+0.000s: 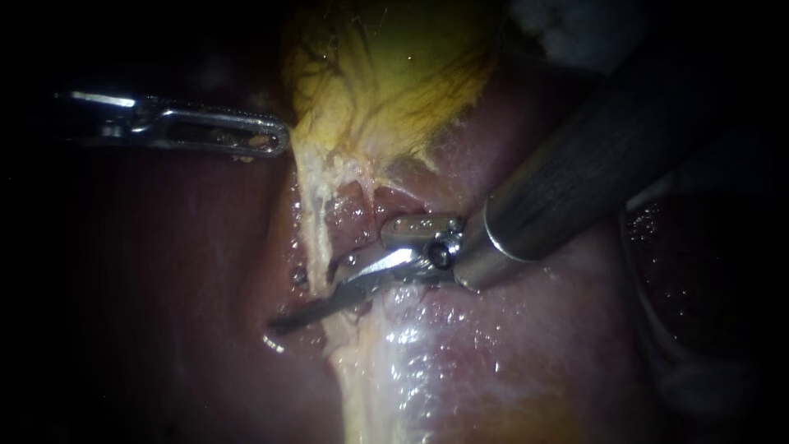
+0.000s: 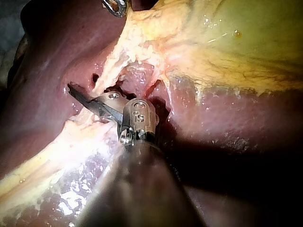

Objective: Clipping first clip left tube

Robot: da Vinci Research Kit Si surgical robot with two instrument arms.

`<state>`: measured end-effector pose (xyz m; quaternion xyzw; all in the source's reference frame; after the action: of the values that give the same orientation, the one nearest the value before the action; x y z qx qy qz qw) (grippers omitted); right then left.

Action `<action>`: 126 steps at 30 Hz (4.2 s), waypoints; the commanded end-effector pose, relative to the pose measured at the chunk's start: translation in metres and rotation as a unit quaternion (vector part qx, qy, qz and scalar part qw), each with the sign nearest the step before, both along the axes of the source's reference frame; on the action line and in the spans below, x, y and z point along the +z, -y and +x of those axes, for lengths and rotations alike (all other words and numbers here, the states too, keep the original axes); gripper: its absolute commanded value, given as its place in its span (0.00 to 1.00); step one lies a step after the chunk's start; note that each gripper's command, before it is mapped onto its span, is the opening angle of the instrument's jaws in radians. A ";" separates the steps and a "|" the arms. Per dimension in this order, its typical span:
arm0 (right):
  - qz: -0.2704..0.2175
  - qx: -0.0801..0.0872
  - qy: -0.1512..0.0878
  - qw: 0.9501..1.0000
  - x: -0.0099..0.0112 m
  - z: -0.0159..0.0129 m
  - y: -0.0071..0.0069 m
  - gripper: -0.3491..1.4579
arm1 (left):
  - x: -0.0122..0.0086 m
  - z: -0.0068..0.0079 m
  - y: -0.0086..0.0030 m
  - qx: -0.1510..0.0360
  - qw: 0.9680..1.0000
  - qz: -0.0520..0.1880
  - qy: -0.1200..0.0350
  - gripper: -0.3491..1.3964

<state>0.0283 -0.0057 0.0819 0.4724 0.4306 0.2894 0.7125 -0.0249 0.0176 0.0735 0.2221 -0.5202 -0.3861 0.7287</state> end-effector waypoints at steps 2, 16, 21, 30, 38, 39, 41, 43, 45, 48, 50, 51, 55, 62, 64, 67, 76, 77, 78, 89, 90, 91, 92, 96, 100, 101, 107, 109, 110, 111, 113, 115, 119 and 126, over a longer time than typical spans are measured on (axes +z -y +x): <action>0.000 0.000 0.000 1.000 0.0000 0.0000 0.0000 0.24 | 0.0000 0.0000 0.0000 0.000 1.000 0.000 0.000 0.00; -0.053 0.031 -0.003 0.998 0.0000 -0.0007 -0.0019 0.52 | 0.0000 0.0001 0.0000 0.000 1.000 0.000 0.000 0.00; -0.073 0.033 -0.004 0.997 -0.0001 -0.0020 -0.0023 0.52 | 0.0000 0.0001 0.0000 0.000 1.000 0.000 0.000 0.00; -0.093 0.029 0.003 0.995 -0.0014 -0.0045 -0.0037 0.52 | 0.0000 0.0001 0.0000 0.000 1.000 0.000 0.000 0.00; -0.088 0.021 -0.001 0.996 -0.0014 -0.0056 -0.0043 0.52 | 0.0000 0.0002 0.0000 0.000 1.000 0.000 0.000 0.00; -0.086 0.017 -0.002 0.996 -0.0014 -0.0057 -0.0043 0.52 | 0.0000 0.0002 0.0000 0.000 1.000 0.000 0.000 0.00; -0.079 0.006 -0.012 0.997 -0.0014 -0.0057 -0.0043 0.52 | 0.0000 0.0002 0.0000 0.001 1.000 0.000 0.000 0.00; -0.070 -0.004 -0.030 0.997 -0.0014 -0.0057 -0.0043 0.52 | 0.0000 0.0002 0.0000 0.001 1.000 0.000 0.000 0.00; -0.058 -0.009 -0.060 0.996 -0.0014 -0.0058 -0.0043 0.52 | 0.0000 0.0002 0.0000 0.001 1.000 0.000 0.000 0.00; -0.047 -0.003 -0.103 0.994 -0.0012 -0.0058 -0.0044 0.52 | 0.0000 0.0002 0.0000 0.000 1.000 0.000 0.000 0.00; -0.026 0.003 -0.126 0.992 -0.0009 -0.0059 -0.0045 0.52 | 0.0000 0.0002 0.0000 0.001 1.000 0.000 0.000 0.00; -0.018 0.003 -0.133 0.991 -0.0008 -0.0059 -0.0046 0.52 | 0.0000 0.0002 0.0000 0.001 1.000 0.000 0.000 0.00; 0.020 0.000 -0.166 0.986 -0.0002 -0.0062 -0.0045 0.51 | 0.0000 0.0002 0.0000 0.000 1.000 0.000 0.000 0.00; 0.075 0.024 -0.176 0.981 0.0006 -0.0067 -0.0036 0.50 | 0.0000 0.0001 0.0000 0.000 1.000 0.000 0.000 0.00; 0.082 0.033 -0.169 0.982 0.0007 -0.0065 -0.0033 0.49 | 0.0001 0.0000 0.0000 0.000 1.000 0.000 0.000 0.00; 0.096 0.049 -0.157 0.982 0.0005 -0.0062 -0.0031 0.49 | 0.0001 0.0000 0.0000 0.000 1.000 0.000 0.000 0.00; 0.107 0.066 -0.152 0.980 -0.0014 -0.0049 -0.0018 0.50 | 0.0001 0.0000 0.0000 0.000 1.000 0.000 0.000 0.00; 0.108 0.067 -0.152 0.980 -0.0016 -0.0048 -0.0017 0.50 | 0.0001 0.0000 0.0000 0.000 1.000 0.000 0.000 0.00; 0.109 0.068 -0.152 0.980 -0.0018 -0.0048 -0.0016 0.50 | 0.0001 0.0001 0.0000 0.000 1.000 0.000 0.000 0.00; 0.115 0.034 -0.161 0.980 -0.0043 -0.0053 -0.0002 0.49 | 0.0001 0.0001 0.0000 0.000 1.000 0.000 0.000 0.00; 0.115 0.031 -0.162 0.979 -0.0044 -0.0053 0.0000 0.49 | 0.0001 0.0001 0.0000 0.000 1.000 0.000 0.000 0.00; 0.115 0.023 -0.165 0.979 -0.0046 -0.0053 0.0004 0.49 | 0.0001 0.0001 0.0000 0.000 1.000 0.000 0.000 0.00; 0.116 0.019 -0.166 0.979 -0.0048 -0.0054 0.0006 0.49 | 0.0001 0.0001 0.0000 0.000 1.000 0.000 0.000 0.00; 0.117 -0.003 -0.174 0.978 -0.0056 -0.0053 0.0015 0.49 | 0.0001 0.0001 0.0000 0.000 1.000 0.000 0.000 0.00; 0.119 -0.015 -0.178 0.977 -0.0062 -0.0050 0.0021 0.49 | 0.0000 0.0001 0.0000 0.000 1.000 0.000 0.000 0.00; 0.119 -0.016 -0.179 0.977 -0.0063 -0.0050 0.0022 0.49 | 0.0000 0.0001 0.0000 0.000 1.000 0.000 0.000 0.00; 0.118 -0.047 -0.188 0.974 -0.0063 -0.0048 0.0024 0.45 | 0.0000 0.0001 0.0000 0.000 1.000 0.000 0.000 0.00; 0.118 -0.057 -0.190 0.973 -0.0062 -0.0047 0.0024 0.43 | 0.0000 0.0001 0.0000 0.000 1.000 0.000 0.000 0.00; 0.118 -0.061 -0.191 0.973 -0.0061 -0.0048 0.0024 0.41 | 0.0000 0.0001 0.0000 0.000 1.000 0.000 0.000 0.00; 0.115 -0.065 -0.193 0.972 -0.0061 -0.0048 0.0024 0.40 | 0.0000 0.0001 0.0000 0.000 1.000 0.000 0.000 0.00; 0.113 -0.068 -0.196 0.972 -0.0060 -0.0048 0.0023 0.36 | 0.0000 0.0001 0.0000 0.000 1.000 0.000 0.000 0.00; 0.110 -0.070 -0.198 0.971 -0.0060 -0.0047 0.0022 0.31 | 0.0000 0.0001 0.0000 0.000 1.000 0.000 0.000 0.00; 0.090 -0.066 -0.214 0.971 -0.0058 -0.0046 0.0020 0.17 | 0.0000 0.0001 0.0000 0.000 1.000 0.000 0.000 0.00; 0.067 -0.024 -0.216 0.974 -0.0045 -0.0042 0.0007 0.00 | 0.0000 0.0001 0.0000 0.000 1.000 0.000 0.000 0.00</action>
<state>0.0240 -0.0062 0.0776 0.5769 0.5461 0.1888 0.5773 -0.0248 0.0176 0.0736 0.2224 -0.5204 -0.3857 0.7286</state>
